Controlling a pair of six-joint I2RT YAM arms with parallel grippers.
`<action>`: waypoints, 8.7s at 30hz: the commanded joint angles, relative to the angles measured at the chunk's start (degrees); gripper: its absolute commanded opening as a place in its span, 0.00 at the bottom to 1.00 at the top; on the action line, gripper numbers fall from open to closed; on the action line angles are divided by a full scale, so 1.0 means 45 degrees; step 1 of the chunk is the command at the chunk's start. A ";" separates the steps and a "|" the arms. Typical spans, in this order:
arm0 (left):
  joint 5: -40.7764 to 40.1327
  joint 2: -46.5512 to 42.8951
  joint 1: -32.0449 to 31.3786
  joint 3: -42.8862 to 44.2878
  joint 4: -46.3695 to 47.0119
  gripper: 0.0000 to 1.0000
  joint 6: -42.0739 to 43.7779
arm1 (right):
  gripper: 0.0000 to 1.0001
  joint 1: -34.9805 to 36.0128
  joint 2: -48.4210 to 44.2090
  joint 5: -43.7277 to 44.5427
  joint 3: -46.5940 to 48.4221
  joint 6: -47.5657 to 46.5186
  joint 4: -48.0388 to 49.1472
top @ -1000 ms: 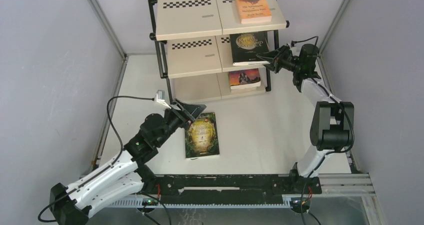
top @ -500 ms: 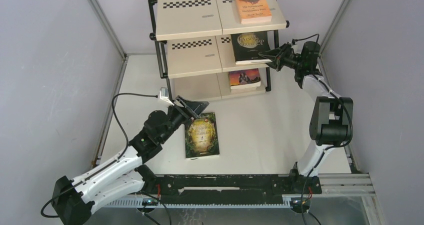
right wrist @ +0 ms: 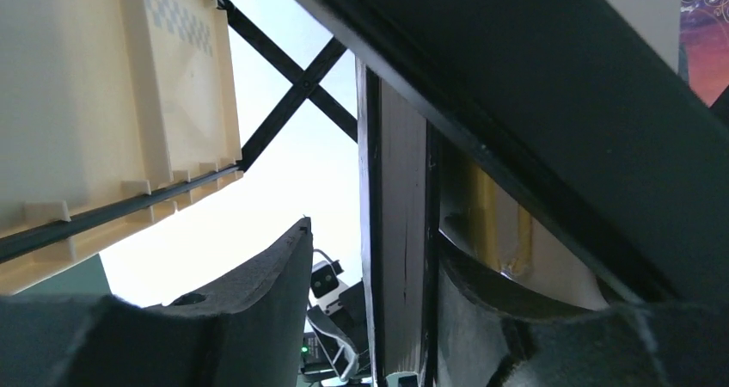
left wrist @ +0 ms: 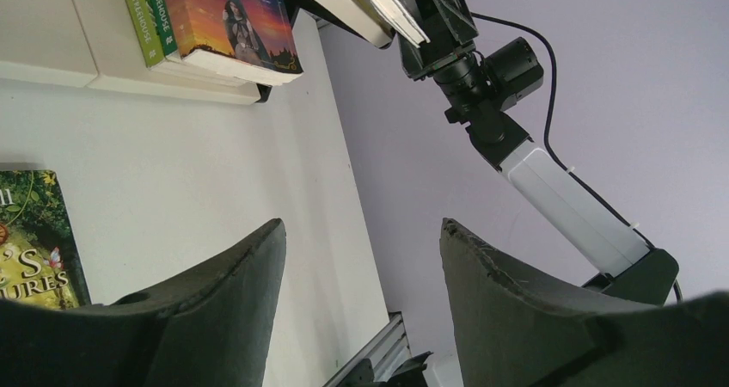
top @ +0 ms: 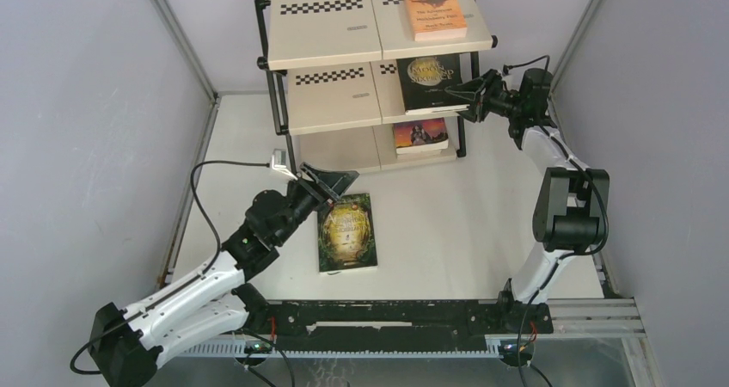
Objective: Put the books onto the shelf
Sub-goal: Place the book on the shelf, then adjust the book on the shelf, then pick up the book from the center of the board.
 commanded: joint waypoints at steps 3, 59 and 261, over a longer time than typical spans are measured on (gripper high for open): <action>0.0181 -0.0445 0.0078 0.0380 0.0577 0.70 -0.0177 | 0.55 -0.0072 -0.0801 -0.0088 0.0489 -0.1007 -0.1445; 0.0856 -0.1297 0.0056 0.0048 -0.0172 0.70 -0.0129 | 0.52 0.0647 -0.4781 0.3659 -0.1428 -0.5391 -0.6716; 0.3077 0.0949 0.2301 -0.4347 -0.2649 0.79 -0.0336 | 0.37 1.1479 -0.0144 0.6696 -0.8521 -0.4313 0.3676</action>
